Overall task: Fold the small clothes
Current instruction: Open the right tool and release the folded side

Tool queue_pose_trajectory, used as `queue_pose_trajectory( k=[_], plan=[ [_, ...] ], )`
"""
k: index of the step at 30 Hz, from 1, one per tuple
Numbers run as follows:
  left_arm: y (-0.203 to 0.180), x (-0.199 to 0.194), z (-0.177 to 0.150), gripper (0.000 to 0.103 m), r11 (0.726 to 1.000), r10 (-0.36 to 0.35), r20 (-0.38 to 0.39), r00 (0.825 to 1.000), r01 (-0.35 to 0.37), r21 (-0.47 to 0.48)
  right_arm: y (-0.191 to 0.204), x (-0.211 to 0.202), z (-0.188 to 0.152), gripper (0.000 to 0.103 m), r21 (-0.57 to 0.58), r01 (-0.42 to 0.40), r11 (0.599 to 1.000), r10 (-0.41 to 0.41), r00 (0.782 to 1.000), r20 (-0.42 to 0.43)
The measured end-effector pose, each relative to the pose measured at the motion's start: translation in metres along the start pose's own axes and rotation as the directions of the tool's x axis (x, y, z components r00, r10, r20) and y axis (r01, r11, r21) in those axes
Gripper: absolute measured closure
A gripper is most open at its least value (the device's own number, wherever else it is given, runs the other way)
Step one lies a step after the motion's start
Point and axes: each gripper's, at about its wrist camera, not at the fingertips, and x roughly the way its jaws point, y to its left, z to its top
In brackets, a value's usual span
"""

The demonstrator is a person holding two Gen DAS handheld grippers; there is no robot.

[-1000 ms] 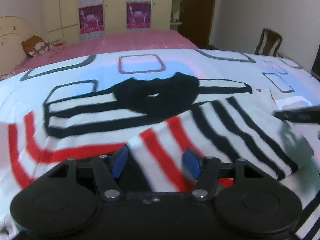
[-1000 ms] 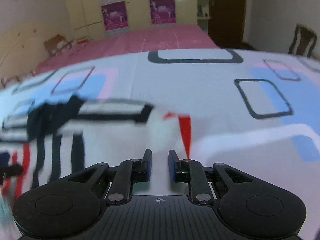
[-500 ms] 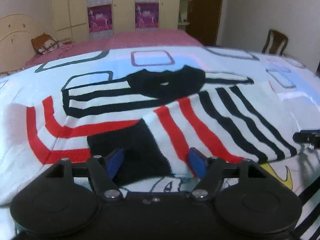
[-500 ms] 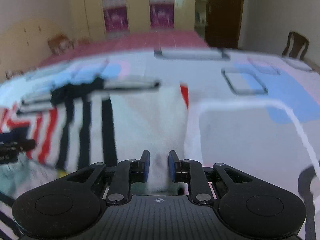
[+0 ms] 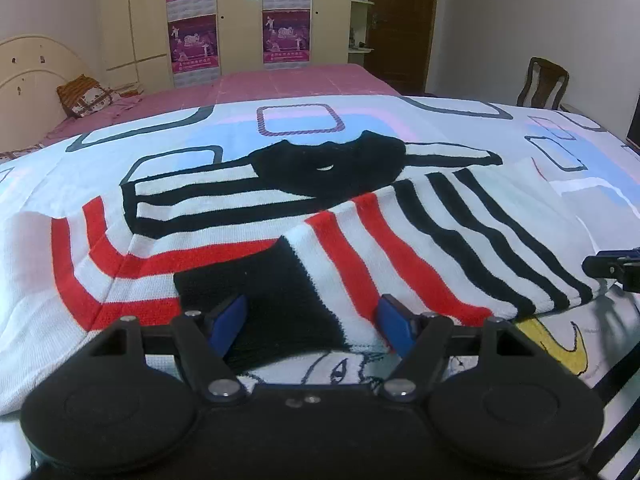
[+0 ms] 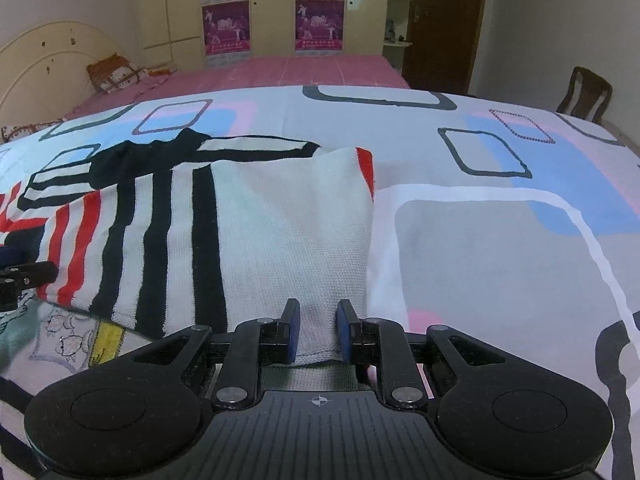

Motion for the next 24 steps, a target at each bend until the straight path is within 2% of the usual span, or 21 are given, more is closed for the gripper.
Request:
queue_pose_trajectory(
  k=[13, 14, 16, 17, 19, 21, 22, 24],
  plan=[
    [0.003, 0.001, 0.003, 0.028, 1.0, -0.019, -0.018, 1.0, 0.019, 0.007, 0.015, 0.001, 0.005, 0.082, -0.075, 0.056, 0.996, -0.059, 0.998, -0.028],
    [0.004, -0.001, 0.003, 0.025, 1.0, -0.022, -0.017, 1.0, 0.023, 0.003, 0.015, 0.001, 0.005, 0.082, -0.079, 0.061, 0.995, -0.063, 0.998, -0.03],
    [0.012, -0.011, 0.004, 0.013, 1.0, -0.015, 0.0, 1.0, 0.015, -0.021, 0.015, -0.008, 0.01, 0.082, -0.045, 0.062, 0.997, -0.062, 0.998, -0.014],
    [0.02, -0.02, 0.003, 0.001, 0.999, 0.013, 0.027, 1.0, -0.012, -0.037, 0.013, -0.017, 0.01, 0.078, -0.015, 0.047, 0.999, -0.047, 0.999, 0.018],
    [0.039, -0.035, -0.002, 0.0, 0.996, 0.042, 0.057, 0.998, -0.037, -0.084, 0.014, -0.031, 0.008, 0.01, 0.029, 0.043, 0.999, -0.045, 0.996, 0.08],
    [0.069, -0.053, -0.01, 0.001, 0.987, 0.068, 0.064, 0.996, -0.058, -0.151, 0.017, -0.038, 0.003, 0.013, 0.039, 0.02, 0.999, -0.024, 0.994, 0.11],
    [0.083, -0.062, -0.014, 0.001, 0.981, 0.086, 0.07, 0.994, -0.072, -0.179, 0.02, -0.039, 0.002, 0.022, 0.043, 0.006, 0.999, -0.01, 0.994, 0.108],
    [0.117, -0.08, -0.027, 0.006, 0.963, 0.131, 0.074, 0.989, -0.109, -0.246, 0.027, -0.035, 0.0, 0.028, 0.043, -0.006, 0.999, 0.003, 0.997, 0.082]
  ],
)
